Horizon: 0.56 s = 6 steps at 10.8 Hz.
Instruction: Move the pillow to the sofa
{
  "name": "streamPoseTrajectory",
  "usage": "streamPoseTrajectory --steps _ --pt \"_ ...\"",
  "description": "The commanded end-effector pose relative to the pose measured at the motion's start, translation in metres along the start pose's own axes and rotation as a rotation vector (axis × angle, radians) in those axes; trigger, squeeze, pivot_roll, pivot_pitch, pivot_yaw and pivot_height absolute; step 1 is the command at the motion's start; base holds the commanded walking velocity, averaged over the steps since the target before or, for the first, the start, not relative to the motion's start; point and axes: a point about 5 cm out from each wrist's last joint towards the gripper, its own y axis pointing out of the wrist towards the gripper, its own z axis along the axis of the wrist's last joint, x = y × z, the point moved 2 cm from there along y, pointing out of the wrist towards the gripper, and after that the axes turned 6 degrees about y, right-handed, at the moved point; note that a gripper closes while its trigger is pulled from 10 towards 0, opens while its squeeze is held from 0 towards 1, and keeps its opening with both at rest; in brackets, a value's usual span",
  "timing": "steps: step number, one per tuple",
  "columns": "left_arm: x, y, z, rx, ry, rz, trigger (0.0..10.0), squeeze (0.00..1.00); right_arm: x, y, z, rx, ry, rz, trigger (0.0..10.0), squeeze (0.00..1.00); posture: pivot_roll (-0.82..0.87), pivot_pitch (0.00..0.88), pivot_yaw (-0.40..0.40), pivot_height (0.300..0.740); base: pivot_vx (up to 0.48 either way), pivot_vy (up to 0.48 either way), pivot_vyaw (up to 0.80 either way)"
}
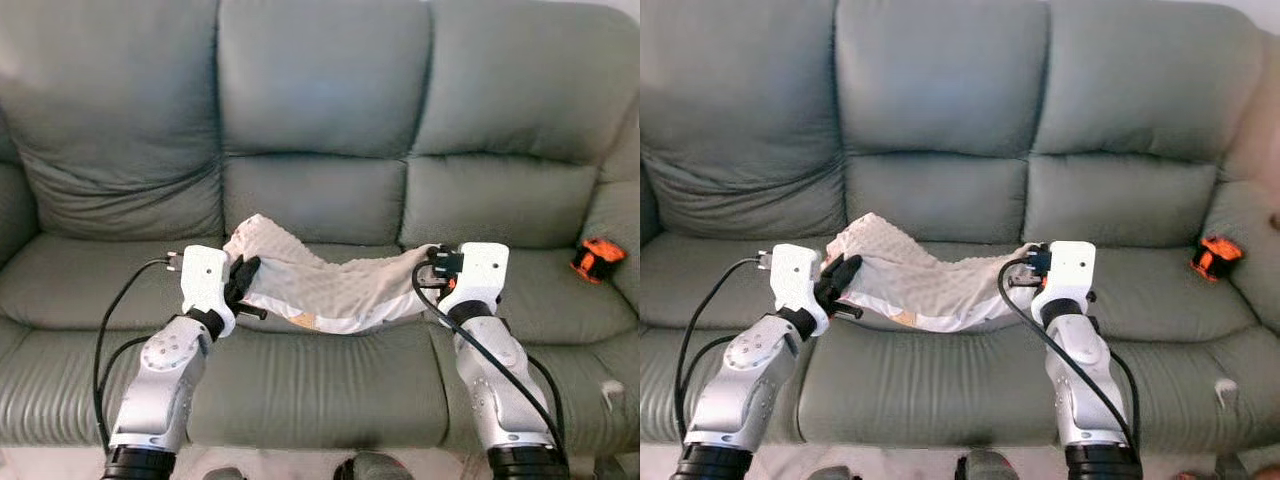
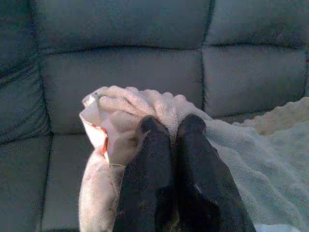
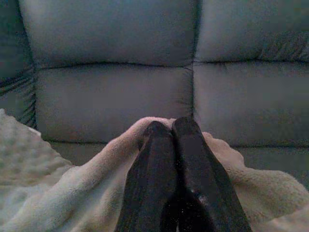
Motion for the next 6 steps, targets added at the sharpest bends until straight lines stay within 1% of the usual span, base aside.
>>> streamPoseTrajectory --steps 1,5,6 --pt "0.0014 0.0011 0.0052 0.016 0.015 -0.001 10.0 0.00 -0.0015 0.0004 0.0061 0.024 -0.003 0.015 10.0 0.00 -0.04 0.000 -0.039 0.672 0.000 0.000 0.00" --pt "0.0022 0.0011 0.0057 0.021 0.013 -0.002 10.0 0.00 -0.0023 0.0002 0.0056 0.021 -0.004 0.018 10.0 0.00 -0.04 0.000 -0.039 0.672 0.000 0.000 0.00" --pt "0.0023 0.0013 0.0061 0.023 0.012 -0.005 10.0 0.00 -0.0025 0.0001 0.0053 0.019 -0.003 0.018 10.0 0.00 -0.04 0.000 -0.038 0.662 0.000 0.000 0.00"
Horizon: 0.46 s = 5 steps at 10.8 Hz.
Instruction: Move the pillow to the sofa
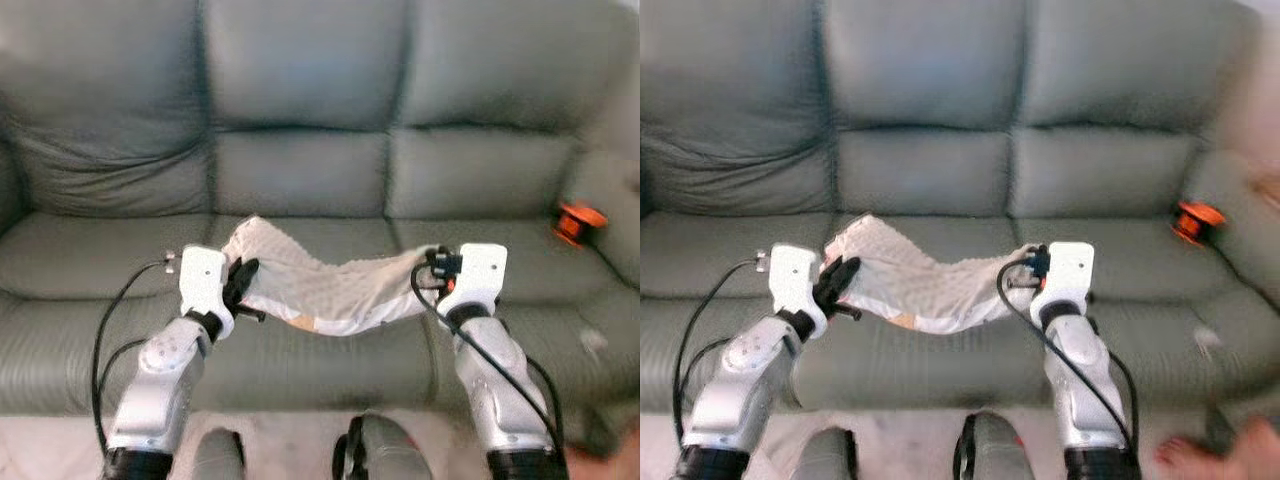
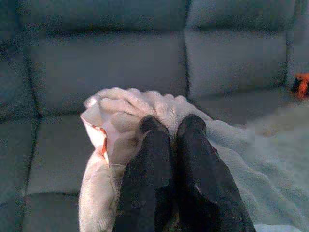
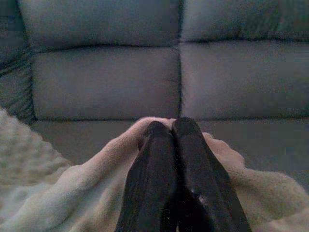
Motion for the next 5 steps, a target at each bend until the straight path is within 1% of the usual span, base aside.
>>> streamPoseTrajectory --steps 1,2,5 --pt "0.0016 0.0010 0.0057 0.025 0.007 0.000 10.0 0.00 -0.0066 0.0058 0.0143 0.047 -0.007 0.032 10.0 0.00 -0.04 0.000 -0.038 0.642 0.000 0.000 0.00" --pt "0.0022 0.0012 0.0061 0.026 0.008 -0.002 10.0 0.00 -0.0068 0.0060 0.0146 0.050 -0.006 0.033 10.0 0.00 -0.04 0.000 -0.038 0.622 0.000 0.000 0.00" --pt "0.0032 0.0014 0.0073 0.032 0.008 -0.014 10.0 0.00 -0.0060 0.0073 0.0153 0.050 -0.011 0.030 10.0 0.00 -0.04 0.000 -0.039 0.622 0.000 0.000 0.00"
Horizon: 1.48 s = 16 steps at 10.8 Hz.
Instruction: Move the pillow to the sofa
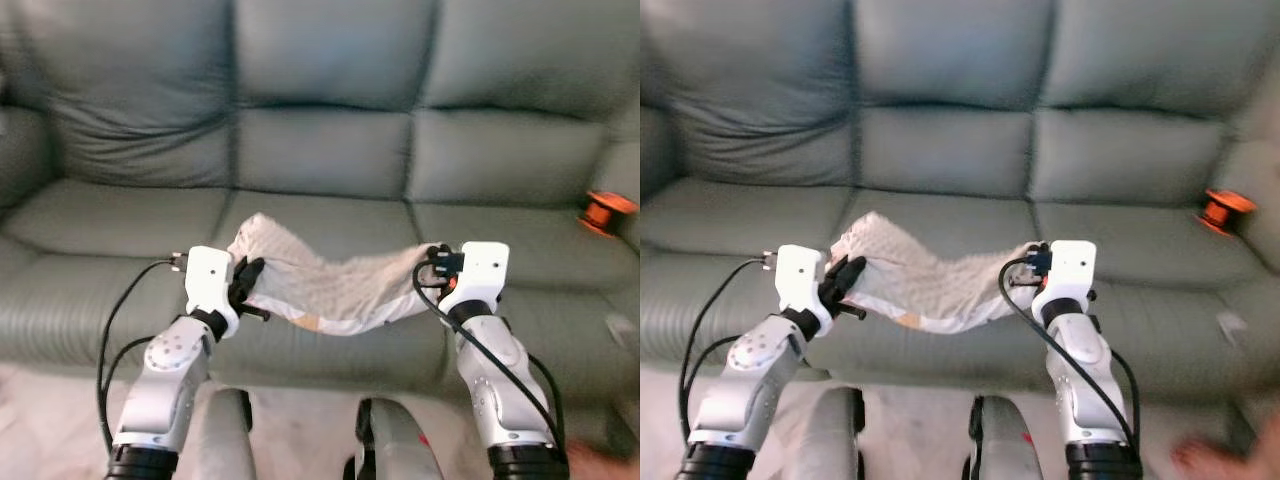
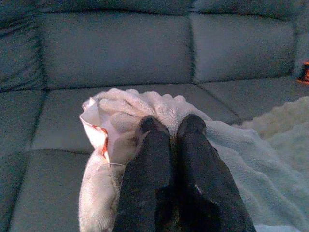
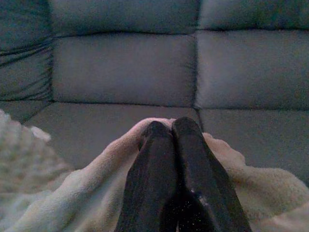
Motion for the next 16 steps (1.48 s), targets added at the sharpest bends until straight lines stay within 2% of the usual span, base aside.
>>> streamPoseTrajectory --steps 1,13,14,16 --pt "0.003 0.004 0.013 0.049 0.018 -0.025 10.0 0.00 -0.002 0.003 0.008 0.029 -0.005 0.006 10.0 0.00 -0.04 0.000 -0.039 0.622 0.000 0.000 0.00" --pt "0.002 0.007 0.014 0.052 0.026 -0.007 10.0 0.00 -0.006 0.009 0.011 0.037 -0.005 0.018 10.0 0.00 -0.04 0.000 -0.037 0.622 0.290 0.000 0.00" --pt "0.000 0.007 0.014 0.051 0.036 0.017 10.0 0.00 -0.007 0.009 0.011 0.037 -0.004 0.022 10.0 0.00 -0.04 0.000 -0.040 0.622 0.000 0.000 0.00" --pt "-0.018 0.009 0.016 0.064 0.083 0.079 10.0 0.00 -0.012 0.013 0.009 0.019 -0.001 0.061 10.0 0.00 -0.03 0.000 -0.046 0.622 0.000 0.000 0.00"
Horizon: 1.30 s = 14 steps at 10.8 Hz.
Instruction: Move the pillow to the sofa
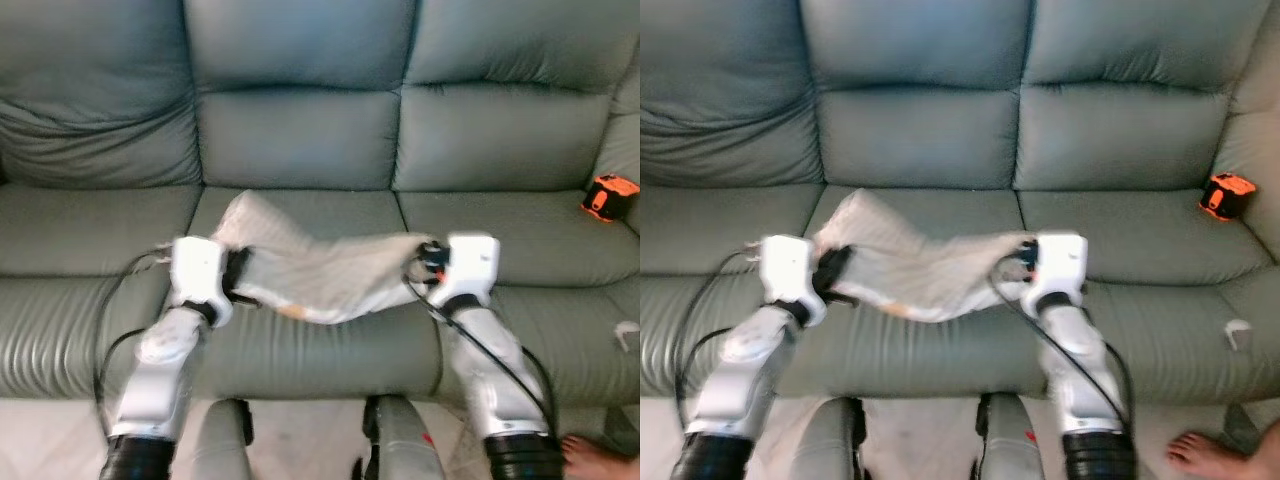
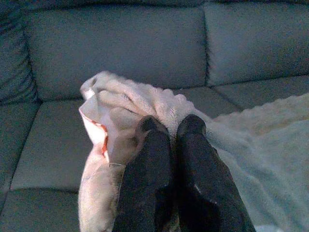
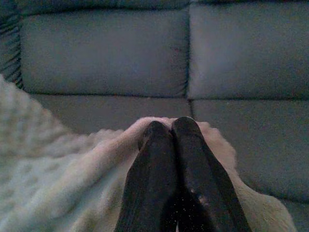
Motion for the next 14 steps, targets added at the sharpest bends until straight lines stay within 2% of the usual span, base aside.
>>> streamPoseTrajectory --steps 1,2,4,5,6,7,8,10,11,12,14 --pt "-0.013 0.002 0.004 0.016 0.023 0.041 10.0 0.00 -0.008 0.007 0.009 0.026 -0.007 0.031 10.0 0.00 -0.02 0.000 -0.056 0.622 0.000 0.000 0.00" --pt "-0.019 0.005 0.001 0.006 0.023 0.052 10.0 0.00 -0.008 0.017 0.011 0.013 -0.033 0.034 10.0 0.00 -0.02 0.000 -0.058 0.622 0.000 0.000 0.00" --pt "-0.024 0.017 -0.005 -0.021 0.074 0.058 10.0 0.00 -0.008 0.039 0.020 0.002 -0.072 0.057 10.0 0.00 -0.01 0.000 -0.068 0.622 0.000 0.000 0.00" --pt "-0.034 0.030 0.000 -0.021 0.102 0.099 10.0 0.00 -0.002 0.052 0.024 -0.012 -0.098 0.053 10.0 0.00 0.00 0.000 -0.070 0.622 0.000 0.000 0.00" --pt "-0.043 0.039 0.006 -0.017 0.110 0.132 10.0 0.00 -0.004 0.059 0.031 0.001 -0.114 0.061 10.0 0.00 0.00 0.000 -0.064 0.622 0.000 0.000 0.00" --pt "-0.053 0.046 0.010 -0.022 0.126 0.171 10.0 0.00 -0.012 0.070 0.042 0.023 -0.103 0.076 10.0 0.00 -0.02 0.042 -0.056 0.622 0.000 0.000 0.00" --pt "-0.058 0.048 0.010 -0.032 0.134 0.177 10.0 0.00 -0.019 0.075 0.045 0.032 -0.093 0.091 10.0 0.00 -0.02 0.055 -0.056 0.622 0.000 0.000 0.00" --pt "-0.076 0.051 0.004 -0.075 0.178 0.239 10.0 0.00 -0.039 0.084 0.037 0.006 -0.137 0.142 10.0 0.00 -0.02 0.139 -0.068 0.622 0.000 0.000 0.00" --pt "-0.081 0.050 -0.006 -0.122 0.164 0.269 10.0 0.00 -0.042 0.086 0.029 -0.026 -0.161 0.145 10.0 0.00 -0.03 0.163 -0.067 0.622 0.000 0.000 0.00" --pt "-0.077 0.046 -0.025 -0.193 0.152 0.270 10.0 0.00 -0.039 0.086 0.013 -0.091 -0.181 0.117 10.0 0.00 -0.04 0.189 -0.074 0.622 0.000 0.000 0.00" --pt "-0.069 0.043 -0.043 -0.267 0.134 0.263 10.0 0.00 -0.034 0.084 -0.003 -0.162 -0.119 0.059 10.0 0.00 -0.04 0.205 -0.083 0.622 0.000 0.000 0.00"
